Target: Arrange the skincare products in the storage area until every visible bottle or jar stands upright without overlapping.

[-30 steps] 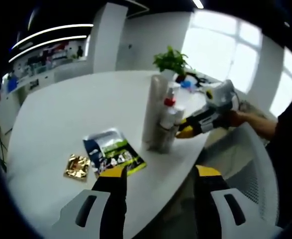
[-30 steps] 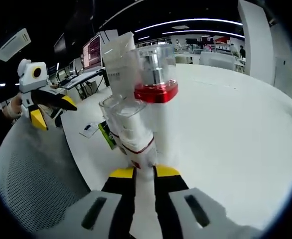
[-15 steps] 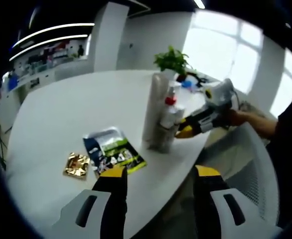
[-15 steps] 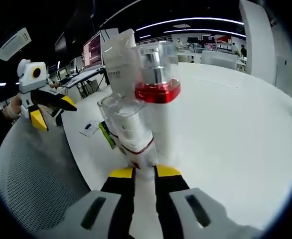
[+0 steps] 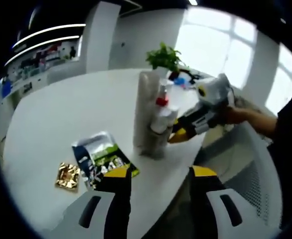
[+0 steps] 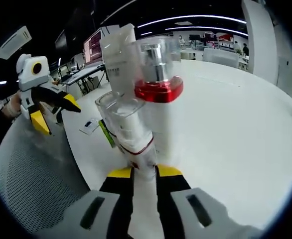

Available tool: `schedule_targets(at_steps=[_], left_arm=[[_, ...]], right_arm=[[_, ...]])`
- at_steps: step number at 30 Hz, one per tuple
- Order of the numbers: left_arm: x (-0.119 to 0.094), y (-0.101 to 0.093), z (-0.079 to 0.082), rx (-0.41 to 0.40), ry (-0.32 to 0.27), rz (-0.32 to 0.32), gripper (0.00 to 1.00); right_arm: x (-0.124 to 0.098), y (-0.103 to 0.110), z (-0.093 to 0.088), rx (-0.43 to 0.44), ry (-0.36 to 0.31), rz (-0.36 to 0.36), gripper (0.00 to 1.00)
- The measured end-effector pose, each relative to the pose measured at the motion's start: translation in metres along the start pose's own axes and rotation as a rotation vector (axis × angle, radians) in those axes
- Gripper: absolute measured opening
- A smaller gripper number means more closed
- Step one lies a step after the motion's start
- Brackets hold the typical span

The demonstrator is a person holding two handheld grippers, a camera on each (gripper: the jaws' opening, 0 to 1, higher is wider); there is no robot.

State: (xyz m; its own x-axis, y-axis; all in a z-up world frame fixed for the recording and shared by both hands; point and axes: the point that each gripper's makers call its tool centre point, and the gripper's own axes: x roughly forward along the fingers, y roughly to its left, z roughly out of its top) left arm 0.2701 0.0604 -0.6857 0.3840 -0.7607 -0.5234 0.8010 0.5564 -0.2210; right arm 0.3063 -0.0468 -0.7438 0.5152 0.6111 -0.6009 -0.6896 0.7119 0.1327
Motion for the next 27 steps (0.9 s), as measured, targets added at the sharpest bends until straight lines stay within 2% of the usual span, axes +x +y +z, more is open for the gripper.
schedule_targets(at_steps=[12, 18, 22, 27], left_arm=[[0.035, -0.002, 0.007, 0.061, 0.067, -0.023, 0.34], [0.054, 0.0, 0.006, 0.067, 0.093, -0.02, 0.3], [0.064, 0.005, 0.003, 0.08, 0.119, -0.006, 0.22], [0.073, 0.01, 0.002, 0.064, 0.129, -0.003, 0.18]], right_arm=[[0.0, -0.002, -0.001, 0.015, -0.004, 0.001, 0.16], [0.001, -0.002, -0.002, 0.021, -0.007, 0.002, 0.16], [0.001, -0.002, -0.002, 0.024, -0.01, 0.003, 0.16], [0.001, -0.002, -0.002, 0.031, -0.015, 0.003, 0.15]])
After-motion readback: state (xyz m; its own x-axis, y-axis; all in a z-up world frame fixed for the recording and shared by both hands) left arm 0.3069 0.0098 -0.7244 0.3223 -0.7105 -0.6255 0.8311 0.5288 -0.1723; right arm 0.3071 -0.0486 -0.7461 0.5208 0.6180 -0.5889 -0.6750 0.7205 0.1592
